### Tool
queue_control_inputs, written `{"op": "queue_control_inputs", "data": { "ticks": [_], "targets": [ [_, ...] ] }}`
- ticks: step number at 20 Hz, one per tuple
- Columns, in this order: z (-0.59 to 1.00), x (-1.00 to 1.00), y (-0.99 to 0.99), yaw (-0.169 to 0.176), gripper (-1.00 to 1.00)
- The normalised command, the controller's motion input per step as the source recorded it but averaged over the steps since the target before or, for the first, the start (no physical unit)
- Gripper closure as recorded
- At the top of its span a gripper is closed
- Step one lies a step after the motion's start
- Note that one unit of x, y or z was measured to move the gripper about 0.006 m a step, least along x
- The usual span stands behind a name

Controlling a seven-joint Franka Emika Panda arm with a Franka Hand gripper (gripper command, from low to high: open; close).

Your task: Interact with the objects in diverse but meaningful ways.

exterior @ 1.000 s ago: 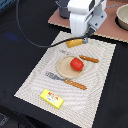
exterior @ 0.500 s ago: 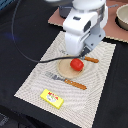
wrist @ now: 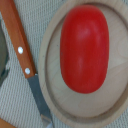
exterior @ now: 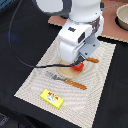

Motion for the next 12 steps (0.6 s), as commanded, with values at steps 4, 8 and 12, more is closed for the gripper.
{"op": "queue_control_inputs", "data": {
  "ticks": [4, 8, 12],
  "targets": [
    [-0.11, 0.2, -0.18, 0.0, -1.0],
    [-0.16, 0.15, -0.16, 0.0, -1.0],
    [-0.16, 0.12, -0.16, 0.0, -1.0]
  ]
}}
